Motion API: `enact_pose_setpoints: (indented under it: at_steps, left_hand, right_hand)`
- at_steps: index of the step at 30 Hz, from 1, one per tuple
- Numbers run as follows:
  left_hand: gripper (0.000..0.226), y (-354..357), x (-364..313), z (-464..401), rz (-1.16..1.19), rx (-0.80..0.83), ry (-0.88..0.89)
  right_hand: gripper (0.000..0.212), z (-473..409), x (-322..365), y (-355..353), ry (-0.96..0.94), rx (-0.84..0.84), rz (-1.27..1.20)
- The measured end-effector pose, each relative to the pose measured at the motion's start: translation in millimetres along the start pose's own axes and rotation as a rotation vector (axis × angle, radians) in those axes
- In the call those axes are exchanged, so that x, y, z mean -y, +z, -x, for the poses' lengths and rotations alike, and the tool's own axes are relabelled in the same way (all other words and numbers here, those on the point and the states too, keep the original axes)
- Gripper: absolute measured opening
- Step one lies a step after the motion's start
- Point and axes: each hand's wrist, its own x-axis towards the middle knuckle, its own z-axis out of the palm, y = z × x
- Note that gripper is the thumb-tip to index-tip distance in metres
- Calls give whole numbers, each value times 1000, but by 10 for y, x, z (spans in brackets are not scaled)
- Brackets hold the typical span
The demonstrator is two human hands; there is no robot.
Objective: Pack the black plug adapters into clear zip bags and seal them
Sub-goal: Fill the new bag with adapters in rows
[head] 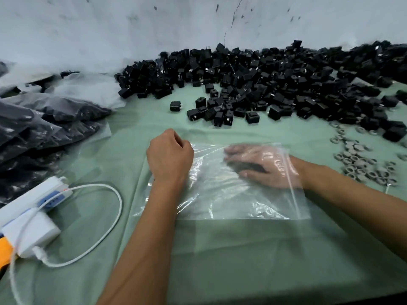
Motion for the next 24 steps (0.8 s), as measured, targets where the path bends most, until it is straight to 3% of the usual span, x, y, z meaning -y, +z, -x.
enact_pose_setpoints:
  at_steps: [2, 4, 8, 10, 12, 16, 18, 20, 24]
  left_hand:
    - [9, -21, -21, -20, -44, 49, -11]
    - [10, -31, -98, -22, -96, 81, -19]
    - [8, 107, -536, 253, -92, 92, 149]
    - [12, 229, -829, 501, 15, 169, 256]
    - [18, 347, -1057, 703, 58, 217, 344]
    - [18, 522, -1311, 835, -65, 345, 372]
    - [26, 580, -1348, 842, -75, 398, 339]
    - [32, 611, -1354, 849, -76, 452, 319]
    - [33, 583, -1354, 829, -96, 557, 326]
  right_hand:
    - [42, 189, -40, -198, 21, -32, -92]
    - [22, 323, 12, -386, 201, -159, -188]
    - [31, 263, 16, -539, 463, -688, -142]
    - [27, 60, -27, -624, 526, -800, -46]
    - [26, -195, -137, -678, 543, -687, 83]
    - [57, -623, -504, -653, 514, 1, 493]
    - [66, -690, -634, -595, 549, 177, 548]
    - [57, -699, -707, -516, 516, 143, 572]
    - [36, -605, -664, -467, 510, -100, 526]
